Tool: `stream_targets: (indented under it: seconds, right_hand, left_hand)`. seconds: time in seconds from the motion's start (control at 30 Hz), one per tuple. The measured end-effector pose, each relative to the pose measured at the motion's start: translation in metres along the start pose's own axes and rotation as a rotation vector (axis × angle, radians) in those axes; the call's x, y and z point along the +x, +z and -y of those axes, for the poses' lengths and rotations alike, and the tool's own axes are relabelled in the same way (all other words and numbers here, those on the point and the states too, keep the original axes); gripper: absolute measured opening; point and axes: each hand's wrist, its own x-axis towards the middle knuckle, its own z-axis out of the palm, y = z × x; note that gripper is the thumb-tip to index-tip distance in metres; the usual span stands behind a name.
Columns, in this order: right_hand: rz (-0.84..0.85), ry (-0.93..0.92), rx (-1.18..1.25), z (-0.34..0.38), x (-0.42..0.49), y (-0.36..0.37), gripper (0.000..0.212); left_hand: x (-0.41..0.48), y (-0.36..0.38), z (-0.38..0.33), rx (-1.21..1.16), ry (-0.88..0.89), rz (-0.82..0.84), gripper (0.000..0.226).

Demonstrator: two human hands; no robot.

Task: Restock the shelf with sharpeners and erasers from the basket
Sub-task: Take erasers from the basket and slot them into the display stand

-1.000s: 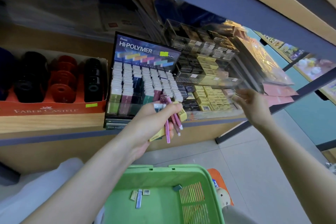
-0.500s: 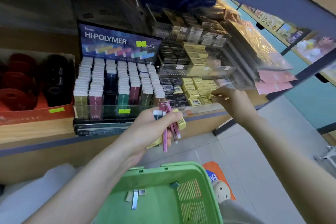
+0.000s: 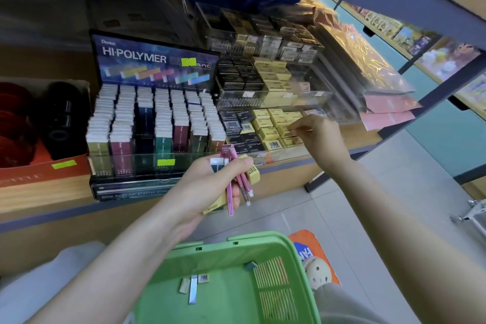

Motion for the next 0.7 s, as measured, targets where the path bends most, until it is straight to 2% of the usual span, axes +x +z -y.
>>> stream_targets:
  seconds: [0.1,0.17,0.27,0.33,0.4,0.57,0.7]
  right_hand:
    - [-0.032,-0.002,-0.036,0.012,-0.015,-0.008,0.017]
    - [-0.061,0.044,0.144,0.033,-0.032,-0.013,0.013]
    - [0.100,0.050,0.513,0.070,-0.062,-0.022,0.007]
    - [0.199,0.034,0.602,0.085,-0.077,-0.024,0.012]
    - [0.230,0.019,0.577,0.094,-0.084,-0.022,0.026]
    - [0.208,0.016,0.563,0.101,-0.088,-0.015,0.011]
    - [0.108,0.031,0.533,0.097,-0.086,-0.018,0.016]
  left_hand:
    - [0.000,0.001,0.000,-0.008,0.002,-0.009,0.024]
    - [-0.001,0.000,0.001,-0.002,0.008,-0.015,0.024]
    - [-0.001,0.000,0.003,0.010,0.011,-0.031,0.026]
    - [-0.003,0.001,0.003,0.003,0.019,-0.031,0.026]
    - [-0.005,0.003,0.003,0.005,0.032,-0.026,0.026]
    - [-0.008,0.002,0.004,0.061,0.064,-0.022,0.026]
    - [-0.009,-0.001,0.003,0.063,0.074,-0.029,0.028]
